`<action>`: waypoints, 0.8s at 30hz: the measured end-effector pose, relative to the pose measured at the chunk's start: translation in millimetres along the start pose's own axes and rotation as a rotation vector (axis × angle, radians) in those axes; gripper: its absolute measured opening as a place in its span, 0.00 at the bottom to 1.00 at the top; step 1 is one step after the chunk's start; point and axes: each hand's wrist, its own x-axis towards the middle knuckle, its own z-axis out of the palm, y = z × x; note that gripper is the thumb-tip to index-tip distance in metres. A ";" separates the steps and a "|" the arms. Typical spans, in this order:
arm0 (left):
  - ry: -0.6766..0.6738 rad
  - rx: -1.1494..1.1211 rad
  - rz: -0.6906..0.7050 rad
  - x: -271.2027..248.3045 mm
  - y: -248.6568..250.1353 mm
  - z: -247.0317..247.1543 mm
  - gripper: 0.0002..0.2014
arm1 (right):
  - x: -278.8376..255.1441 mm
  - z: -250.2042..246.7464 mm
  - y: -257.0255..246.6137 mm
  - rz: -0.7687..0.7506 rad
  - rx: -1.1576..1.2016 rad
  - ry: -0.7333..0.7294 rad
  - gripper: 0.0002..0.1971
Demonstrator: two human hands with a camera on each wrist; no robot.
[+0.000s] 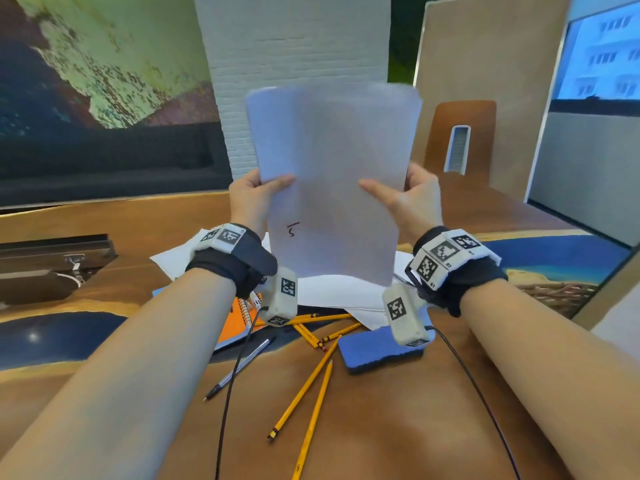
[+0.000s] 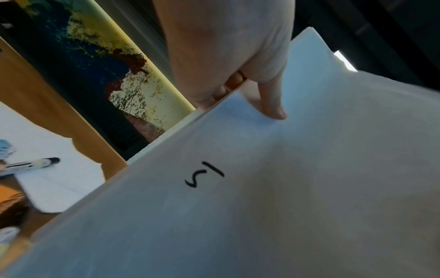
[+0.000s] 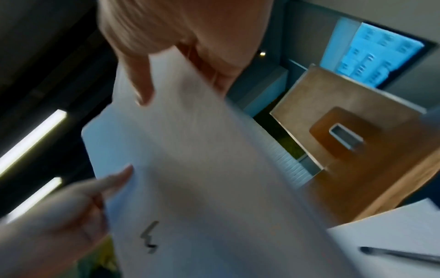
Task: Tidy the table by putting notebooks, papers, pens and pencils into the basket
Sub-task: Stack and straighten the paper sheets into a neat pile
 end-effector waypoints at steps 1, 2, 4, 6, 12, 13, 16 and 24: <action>-0.003 0.017 -0.016 -3.3 -3.5 -1.2 0.08 | -2.2 -1.1 5.0 0.040 -0.081 -0.054 0.13; -0.018 0.048 -0.043 -7.6 -9.4 -3.7 0.10 | -6.0 -2.6 12.2 0.096 -0.140 -0.099 0.13; -0.063 0.133 -0.119 -18.2 -26.1 -11.6 0.15 | -16.6 -7.0 29.2 0.239 -0.189 -0.166 0.11; -0.121 0.231 -0.167 -30.1 -42.4 -19.7 0.18 | -28.3 -11.2 43.5 0.353 -0.176 -0.182 0.12; -0.222 0.260 -0.190 -30.1 -30.7 -16.6 0.22 | -27.1 -6.1 29.8 0.370 -0.069 -0.168 0.13; -0.227 0.224 -0.184 -27.3 -24.3 -14.6 0.22 | -23.9 -6.1 22.9 0.349 -0.041 -0.161 0.13; -0.250 0.193 -0.166 -28.8 -18.3 -13.9 0.19 | -21.5 -11.6 15.5 0.343 0.037 -0.138 0.14; -0.415 0.227 -0.209 -47.6 -38.6 -5.1 0.25 | -43.2 -28.1 43.6 0.529 -0.027 -0.059 0.24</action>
